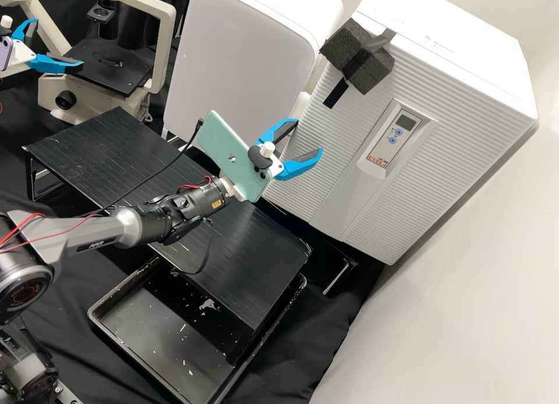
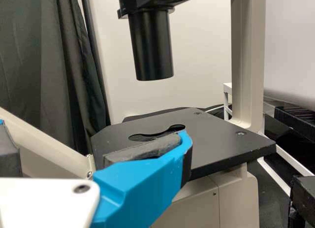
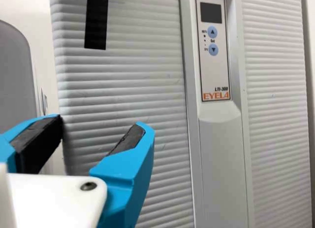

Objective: Open the incubator door

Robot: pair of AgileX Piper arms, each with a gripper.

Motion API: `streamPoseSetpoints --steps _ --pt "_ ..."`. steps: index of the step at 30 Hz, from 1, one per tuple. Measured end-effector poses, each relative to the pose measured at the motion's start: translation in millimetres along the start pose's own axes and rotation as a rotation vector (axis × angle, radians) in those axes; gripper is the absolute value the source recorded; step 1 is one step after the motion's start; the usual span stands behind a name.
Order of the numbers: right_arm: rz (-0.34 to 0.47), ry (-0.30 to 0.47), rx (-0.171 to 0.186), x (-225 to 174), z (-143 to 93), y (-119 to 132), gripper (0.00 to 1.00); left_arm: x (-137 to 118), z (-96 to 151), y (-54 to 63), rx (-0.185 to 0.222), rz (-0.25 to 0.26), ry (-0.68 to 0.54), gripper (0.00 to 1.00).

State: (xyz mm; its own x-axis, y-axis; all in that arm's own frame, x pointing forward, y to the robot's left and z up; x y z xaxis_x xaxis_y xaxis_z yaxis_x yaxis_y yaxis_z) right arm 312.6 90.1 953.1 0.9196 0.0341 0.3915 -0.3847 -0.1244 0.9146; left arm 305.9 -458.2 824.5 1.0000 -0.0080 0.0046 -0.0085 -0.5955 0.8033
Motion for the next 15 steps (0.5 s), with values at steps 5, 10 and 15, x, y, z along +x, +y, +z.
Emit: streamPoseSetpoints --steps 5,10,15 --pt "-0.009 0.004 -0.018 -2 -3 -4 1.00 0 0 0.0 0.000 0.000 0.000 1.00" --pt "-0.003 0.022 -0.026 -2 -6 -4 1.00 0 0 0.0 0.000 0.000 0.000 1.00" --pt "-0.007 0.066 -0.037 1 -21 -7 1.00 0 0 0.0 0.000 0.000 0.000 1.00"
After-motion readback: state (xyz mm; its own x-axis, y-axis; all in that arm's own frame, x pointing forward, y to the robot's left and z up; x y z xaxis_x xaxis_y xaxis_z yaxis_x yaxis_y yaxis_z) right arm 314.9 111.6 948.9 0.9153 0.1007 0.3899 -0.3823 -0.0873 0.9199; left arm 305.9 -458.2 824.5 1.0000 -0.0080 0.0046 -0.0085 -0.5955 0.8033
